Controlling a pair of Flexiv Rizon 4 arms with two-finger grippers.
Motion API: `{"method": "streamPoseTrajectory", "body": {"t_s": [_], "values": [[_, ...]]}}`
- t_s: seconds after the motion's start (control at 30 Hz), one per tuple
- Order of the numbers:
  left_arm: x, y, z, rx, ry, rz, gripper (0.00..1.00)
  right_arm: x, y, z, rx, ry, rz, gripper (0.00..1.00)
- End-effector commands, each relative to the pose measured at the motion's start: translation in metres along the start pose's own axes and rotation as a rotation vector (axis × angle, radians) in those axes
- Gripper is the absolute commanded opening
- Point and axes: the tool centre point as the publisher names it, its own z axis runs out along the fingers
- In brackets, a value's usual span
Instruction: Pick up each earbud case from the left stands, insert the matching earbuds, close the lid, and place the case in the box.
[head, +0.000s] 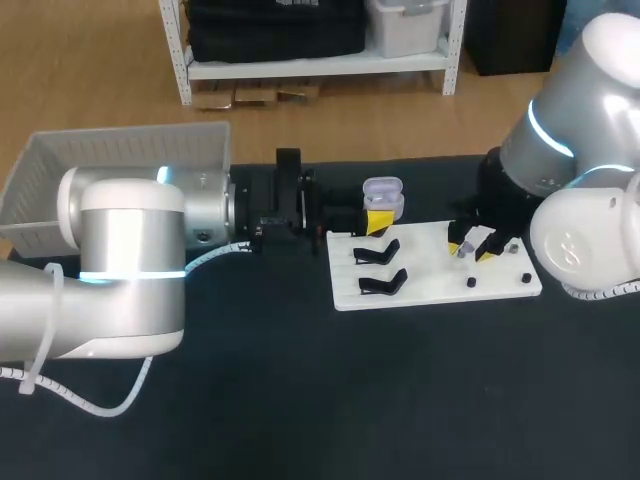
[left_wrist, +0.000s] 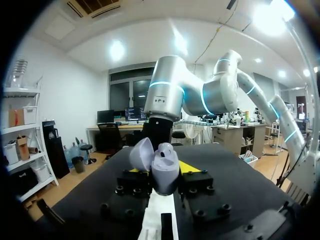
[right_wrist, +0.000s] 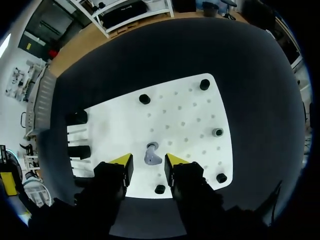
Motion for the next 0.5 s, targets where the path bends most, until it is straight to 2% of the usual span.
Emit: {"method": "streamPoseTrajectory", "body": {"t_s": [0.03,0.2,0.33,0.5], "values": [[0.0014,-0.0021,0.0001,-0.009,-0.007,0.005,0.0,-0.0019,-0.0002,-0.0002,0.0,0.005,0.001,0.31],[0.0014,-0.0021,0.0001,-0.009,-0.007,0.005,0.0,-0.0008,0.0003,0.0003,0.001,0.008,0.001,0.2],[0.0014,-0.0021,0.0001,-0.009,-0.007,0.005,0.0,-0.0004,-0.0001,0.0017,0.013,0.001,0.008,0.0],[0.0014,-0.0021,0.0001,-0.009,-0.007,0.005,0.0,-0.0018,0.0,-0.0024,0.017,-0.003,0.013,0.0]]}}
